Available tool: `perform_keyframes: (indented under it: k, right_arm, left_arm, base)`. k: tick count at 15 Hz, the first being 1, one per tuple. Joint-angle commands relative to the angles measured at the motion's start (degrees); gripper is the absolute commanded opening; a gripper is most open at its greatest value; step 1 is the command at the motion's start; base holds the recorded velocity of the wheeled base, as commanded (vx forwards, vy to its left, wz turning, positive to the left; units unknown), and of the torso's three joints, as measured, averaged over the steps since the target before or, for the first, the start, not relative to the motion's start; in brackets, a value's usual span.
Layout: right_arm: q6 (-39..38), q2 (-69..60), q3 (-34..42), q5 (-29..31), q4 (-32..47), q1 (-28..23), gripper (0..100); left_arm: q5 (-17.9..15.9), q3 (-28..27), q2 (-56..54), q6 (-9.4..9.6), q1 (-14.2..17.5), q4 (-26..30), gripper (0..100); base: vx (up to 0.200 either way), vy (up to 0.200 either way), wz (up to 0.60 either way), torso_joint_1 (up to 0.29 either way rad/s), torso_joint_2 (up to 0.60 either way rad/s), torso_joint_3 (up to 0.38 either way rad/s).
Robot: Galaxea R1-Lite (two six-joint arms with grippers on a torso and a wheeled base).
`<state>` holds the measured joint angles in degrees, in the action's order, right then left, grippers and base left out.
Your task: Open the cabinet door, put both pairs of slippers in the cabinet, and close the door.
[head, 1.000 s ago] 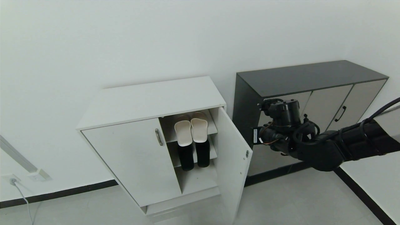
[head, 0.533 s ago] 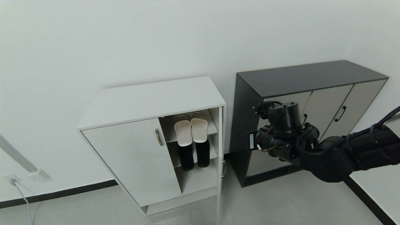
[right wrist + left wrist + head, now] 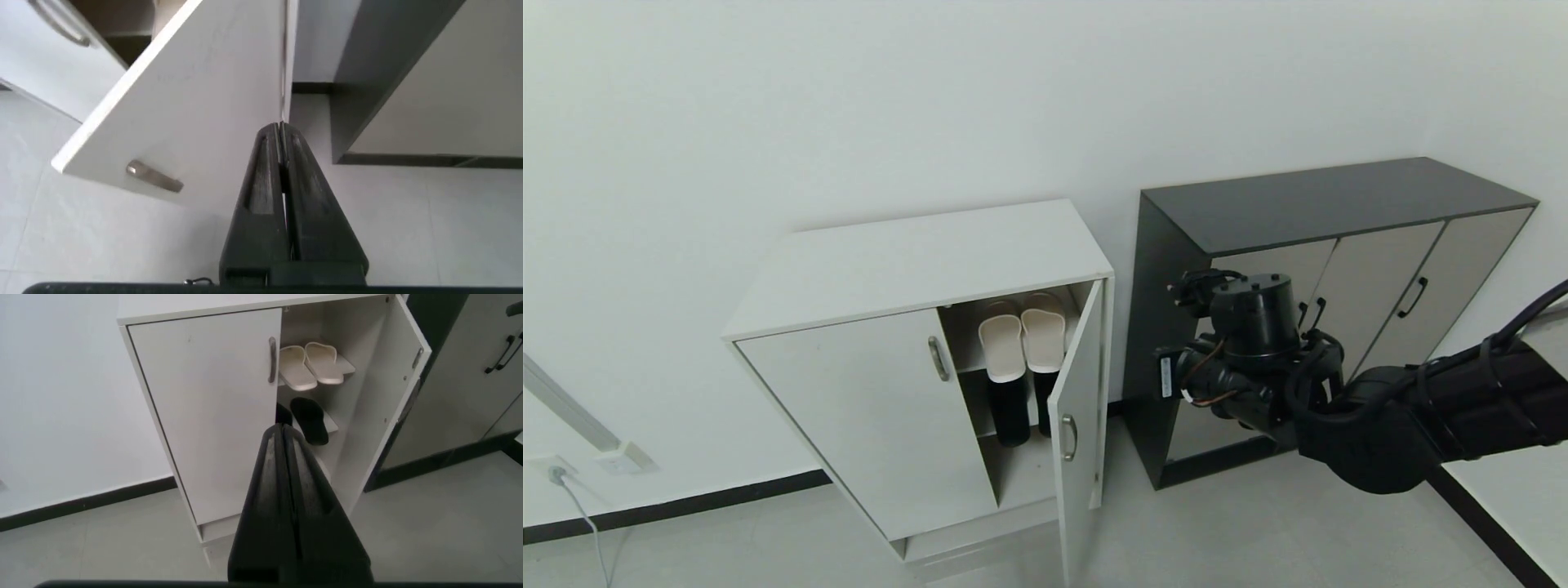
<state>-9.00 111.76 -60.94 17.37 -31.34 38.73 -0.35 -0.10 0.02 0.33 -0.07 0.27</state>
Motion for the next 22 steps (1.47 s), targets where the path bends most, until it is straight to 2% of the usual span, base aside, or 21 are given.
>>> perform_keyframes:
  k: [1,6,11,14,16,19,22]
  right_arm:
    - [0.0,0.3,0.3,-0.1,-0.3,0.4,0]
    - [1.8,0.7,1.1,-0.1,-1.8,0.8,0]
    - [1.7,0.7,1.3,-0.2,-1.9,1.0,0]
    - [1.7,0.7,1.3,-2.3,-1.9,1.0,0]
    - [2.5,1.4,0.5,-5.7,-1.9,0.7,0]
    - [3.5,0.6,0.3,-5.4,-1.6,-0.1,0]
    - [5.3,-1.6,4.5,-5.7,-0.5,-1.4,0]
  left_arm:
    - [0.0,0.0,0.1,0.02,0.0,0.0,0]
    - [0.1,0.0,0.1,0.02,0.0,0.0,0]
    - [0.0,0.0,0.1,0.02,0.0,0.0,0]
    - [0.0,0.0,0.1,0.02,0.0,0.0,0]
    - [0.0,0.0,0.1,0.02,0.0,0.0,0]
    - [0.0,0.0,0.1,0.02,0.0,0.0,0]
    - [0.0,0.0,0.1,0.02,0.0,0.0,0]
  base:
    - [0.000,0.000,0.00,0.000,0.00,0.000]
    - [0.000,0.000,0.00,0.000,0.00,0.000]
    - [0.000,0.000,0.60,0.004,0.00,0.003]
    - [0.000,0.000,0.00,0.000,0.00,0.000]
    - [0.000,0.000,0.00,0.000,0.00,0.000]
    - [0.000,0.000,0.00,0.000,0.00,0.000]
    - [0.000,0.000,0.00,0.000,0.00,0.000]
